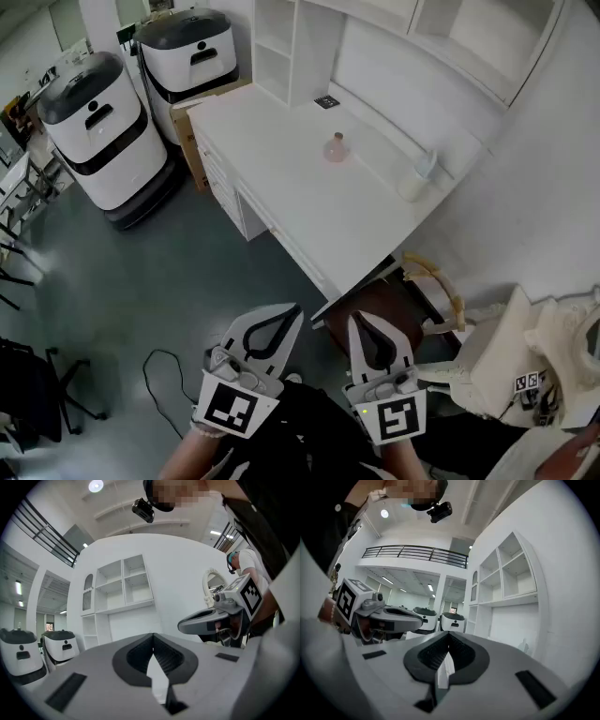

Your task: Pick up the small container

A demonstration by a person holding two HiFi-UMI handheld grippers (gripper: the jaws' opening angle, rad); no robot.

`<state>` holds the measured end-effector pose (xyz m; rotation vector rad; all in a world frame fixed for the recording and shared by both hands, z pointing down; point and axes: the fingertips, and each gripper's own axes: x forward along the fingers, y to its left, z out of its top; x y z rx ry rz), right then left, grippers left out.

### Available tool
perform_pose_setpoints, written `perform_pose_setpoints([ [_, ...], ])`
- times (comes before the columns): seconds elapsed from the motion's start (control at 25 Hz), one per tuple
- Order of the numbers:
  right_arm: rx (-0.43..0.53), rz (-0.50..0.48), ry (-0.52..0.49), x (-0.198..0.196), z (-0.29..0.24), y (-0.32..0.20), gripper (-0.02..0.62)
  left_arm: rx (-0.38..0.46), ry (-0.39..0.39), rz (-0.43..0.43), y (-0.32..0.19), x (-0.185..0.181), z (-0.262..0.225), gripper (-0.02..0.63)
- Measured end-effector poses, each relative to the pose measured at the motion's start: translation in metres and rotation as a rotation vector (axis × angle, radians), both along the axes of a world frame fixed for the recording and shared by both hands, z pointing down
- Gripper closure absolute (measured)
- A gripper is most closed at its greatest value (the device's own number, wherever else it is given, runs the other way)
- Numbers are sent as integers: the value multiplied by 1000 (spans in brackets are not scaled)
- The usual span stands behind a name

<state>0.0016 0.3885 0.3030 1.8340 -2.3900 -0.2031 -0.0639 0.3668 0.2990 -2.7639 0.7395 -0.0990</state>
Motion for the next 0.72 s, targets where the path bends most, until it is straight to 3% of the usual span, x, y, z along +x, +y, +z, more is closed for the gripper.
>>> perform_pose_setpoints([
  [0.72, 0, -35, -27, 4, 1, 1, 594, 13, -7, -46, 1, 1, -1, 604],
])
